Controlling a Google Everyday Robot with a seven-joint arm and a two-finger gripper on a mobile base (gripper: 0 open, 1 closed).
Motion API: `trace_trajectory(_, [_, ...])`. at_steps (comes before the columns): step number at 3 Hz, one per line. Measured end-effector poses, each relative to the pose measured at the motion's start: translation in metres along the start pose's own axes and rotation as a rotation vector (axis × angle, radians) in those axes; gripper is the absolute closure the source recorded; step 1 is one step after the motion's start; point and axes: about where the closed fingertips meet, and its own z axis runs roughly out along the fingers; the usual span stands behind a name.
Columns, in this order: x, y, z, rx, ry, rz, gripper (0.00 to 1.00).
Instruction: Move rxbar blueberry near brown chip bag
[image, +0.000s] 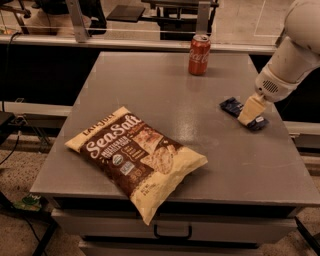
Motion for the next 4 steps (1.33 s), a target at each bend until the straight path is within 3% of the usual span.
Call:
trace_trajectory(2, [-0.043,0.037,-0.013,-0.028,-0.068,-0.186,1.00])
trace_trajectory(4, [-0.096,0.107,-0.017,-0.170,-0.183,-0.498,0.98])
